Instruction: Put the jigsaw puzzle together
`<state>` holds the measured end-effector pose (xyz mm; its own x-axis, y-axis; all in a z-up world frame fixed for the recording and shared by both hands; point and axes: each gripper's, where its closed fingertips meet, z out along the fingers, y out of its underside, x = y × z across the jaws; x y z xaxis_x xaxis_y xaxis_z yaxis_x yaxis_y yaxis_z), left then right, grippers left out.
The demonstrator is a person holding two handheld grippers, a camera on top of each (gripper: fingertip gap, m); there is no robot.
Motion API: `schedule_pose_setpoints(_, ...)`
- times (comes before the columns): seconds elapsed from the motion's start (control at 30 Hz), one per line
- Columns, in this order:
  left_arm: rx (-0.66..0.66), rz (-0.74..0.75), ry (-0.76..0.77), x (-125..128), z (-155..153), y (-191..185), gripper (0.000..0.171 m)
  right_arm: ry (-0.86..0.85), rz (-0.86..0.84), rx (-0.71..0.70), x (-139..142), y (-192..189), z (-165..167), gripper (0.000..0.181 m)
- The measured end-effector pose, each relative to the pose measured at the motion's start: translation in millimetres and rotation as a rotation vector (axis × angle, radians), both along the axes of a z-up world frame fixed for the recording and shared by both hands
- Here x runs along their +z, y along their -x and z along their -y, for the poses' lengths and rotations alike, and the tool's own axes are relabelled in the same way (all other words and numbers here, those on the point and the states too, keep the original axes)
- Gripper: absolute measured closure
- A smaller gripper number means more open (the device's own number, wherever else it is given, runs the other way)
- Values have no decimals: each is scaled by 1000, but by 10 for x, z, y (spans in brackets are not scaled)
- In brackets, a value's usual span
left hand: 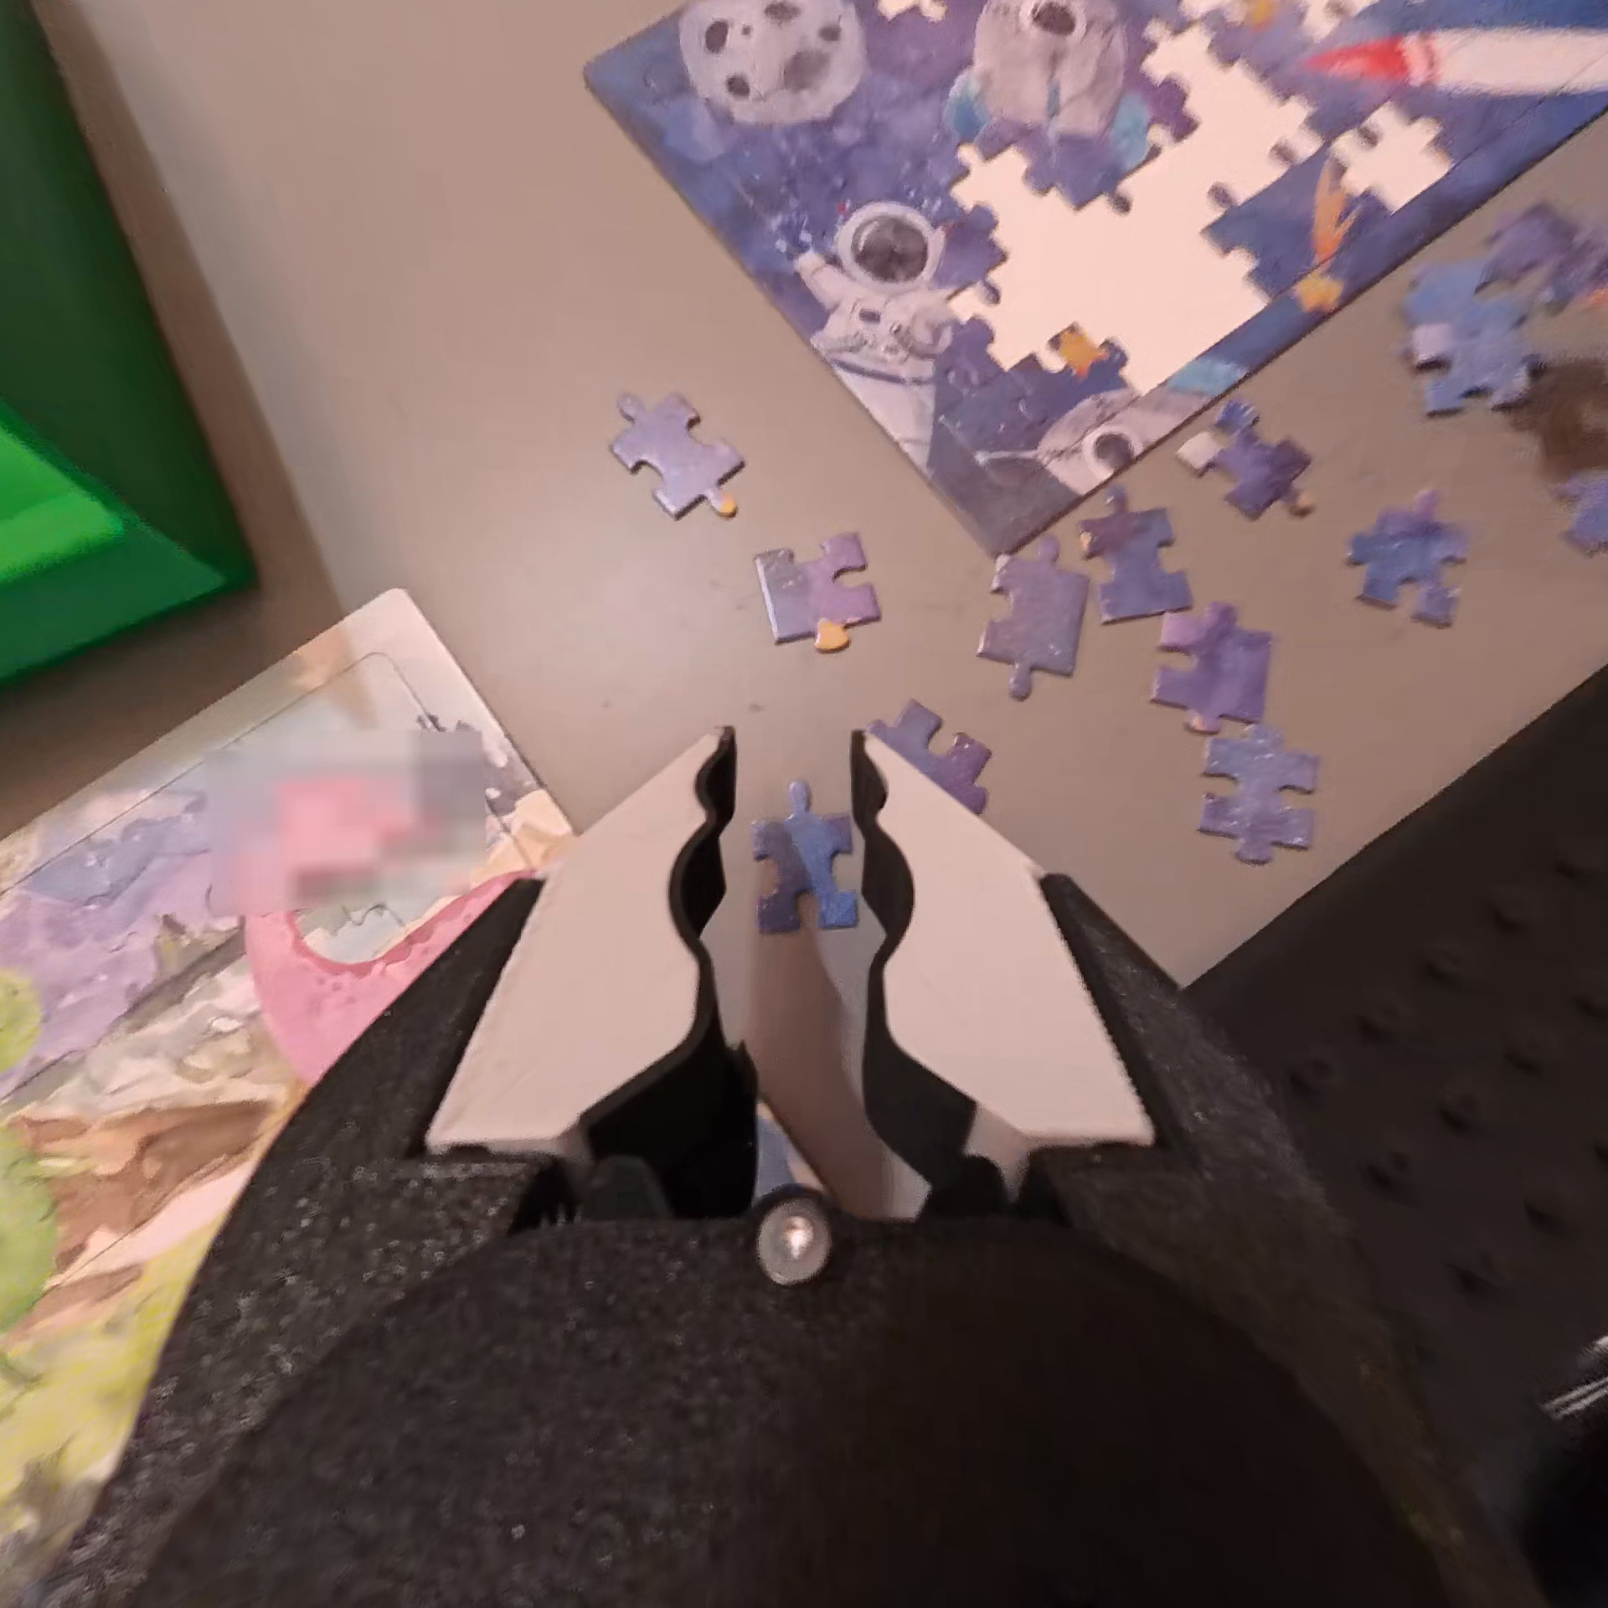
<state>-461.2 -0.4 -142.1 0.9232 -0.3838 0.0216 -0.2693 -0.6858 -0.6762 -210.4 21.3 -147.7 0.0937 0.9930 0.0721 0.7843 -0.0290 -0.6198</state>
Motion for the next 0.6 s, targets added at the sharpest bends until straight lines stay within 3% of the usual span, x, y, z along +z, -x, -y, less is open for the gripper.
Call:
schedule_pose_setpoints(0.23, 1, -75, -15, -182, -267, -100, 133, 74, 6, -109, -165, -513, -2, 151)
schedule_pose_setpoints(0.33, 3, -31, 4, -247, -363, -173, 127, 103, -29, -143, -168, -631, -25, 151)
schedule_pose_setpoints(0.43, 16, 33, 32, -295, -409, -221, 127, 141, -53, -140, -188, -643, -25, 151)
schedule_pose_setpoints(0.6, 29, 11, 12, -308, -420, -209, 140, 148, -104, -137, -81, -621, -52, 147)
